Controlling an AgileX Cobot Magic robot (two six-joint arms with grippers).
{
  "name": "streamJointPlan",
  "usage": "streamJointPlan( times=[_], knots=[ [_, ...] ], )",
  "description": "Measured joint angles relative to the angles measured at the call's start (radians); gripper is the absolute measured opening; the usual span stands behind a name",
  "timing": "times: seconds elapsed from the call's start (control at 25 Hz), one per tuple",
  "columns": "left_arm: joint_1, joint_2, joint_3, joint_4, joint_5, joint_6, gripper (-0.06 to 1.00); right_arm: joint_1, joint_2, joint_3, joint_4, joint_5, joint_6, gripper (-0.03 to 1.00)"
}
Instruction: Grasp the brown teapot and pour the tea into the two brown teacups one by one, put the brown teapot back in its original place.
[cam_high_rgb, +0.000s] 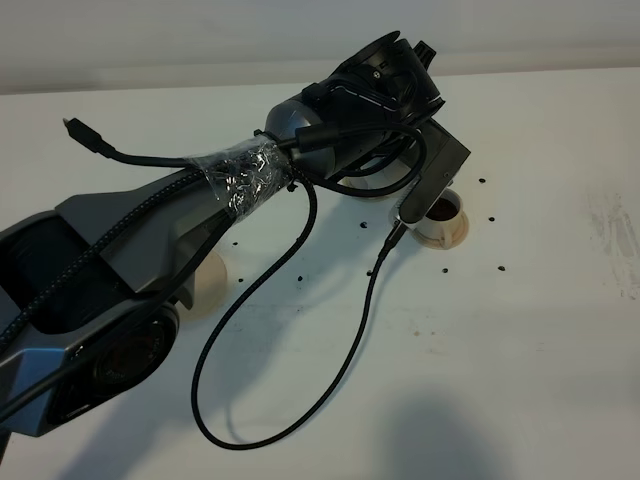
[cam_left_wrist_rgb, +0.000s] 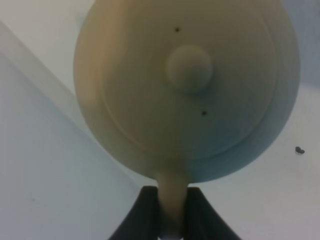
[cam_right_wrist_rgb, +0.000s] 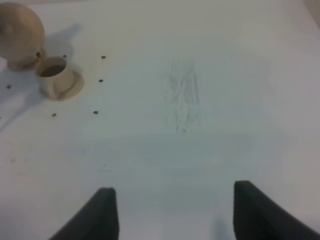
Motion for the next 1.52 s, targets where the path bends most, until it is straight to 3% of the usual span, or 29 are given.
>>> streamJointPlan(
  times=[0.88,1.52],
  knots=[
    [0.000,0.000,0.000,0.000,0.000,0.020,0.01,0.000,0.000,0.000,0.000,0.000,0.000,0.49],
    [0.000,0.000,0.000,-0.021,0.002,-0.059,0.01,0.000,0.000,0.000,0.000,0.000,0.000,0.49]
  ],
)
